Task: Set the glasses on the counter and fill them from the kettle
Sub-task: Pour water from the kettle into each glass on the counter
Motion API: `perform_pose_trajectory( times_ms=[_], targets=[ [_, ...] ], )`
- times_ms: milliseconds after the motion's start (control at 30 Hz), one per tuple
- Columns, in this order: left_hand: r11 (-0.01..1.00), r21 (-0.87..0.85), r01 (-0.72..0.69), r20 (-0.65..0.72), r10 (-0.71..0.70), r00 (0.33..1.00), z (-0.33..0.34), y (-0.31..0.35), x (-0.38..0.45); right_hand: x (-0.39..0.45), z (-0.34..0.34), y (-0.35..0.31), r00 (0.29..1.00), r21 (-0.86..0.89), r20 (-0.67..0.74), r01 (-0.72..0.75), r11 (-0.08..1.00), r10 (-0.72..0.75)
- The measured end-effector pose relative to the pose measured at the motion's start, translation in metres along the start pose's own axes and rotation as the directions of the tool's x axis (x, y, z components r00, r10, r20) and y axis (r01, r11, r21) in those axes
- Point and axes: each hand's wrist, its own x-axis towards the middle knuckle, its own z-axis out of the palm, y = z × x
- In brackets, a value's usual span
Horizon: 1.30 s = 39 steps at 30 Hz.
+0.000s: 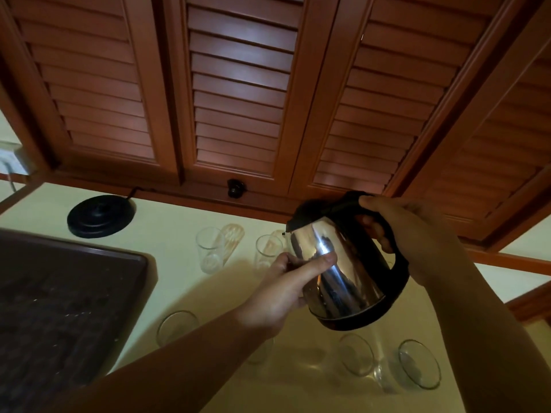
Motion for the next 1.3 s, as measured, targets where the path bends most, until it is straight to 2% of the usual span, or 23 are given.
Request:
perform_pose_trajectory(
  times_ms=[333, 633, 1300],
  targets=[
    [0.998, 0.05, 0.05, -0.026, -0.049, 0.998, -0.006, 0.003, 0.007, 0.006, 0.008, -0.006, 1.0, -0.091, 0.014, 0.005, 0.996, -0.004],
    [0.997, 0.019, 0.069, -0.002, -0.069, 0.998, -0.006, 0.005, 0.011, 0.005, 0.012, -0.007, 0.999, -0.162, 0.003, 0.048, 0.986, -0.049],
    [0.998, 0.024, 0.05, 0.004, -0.05, 0.999, -0.003, 0.006, 0.011, 0.006, 0.015, -0.006, 0.999, -0.182, -0.02, 0.033, 0.983, -0.038]
  ],
)
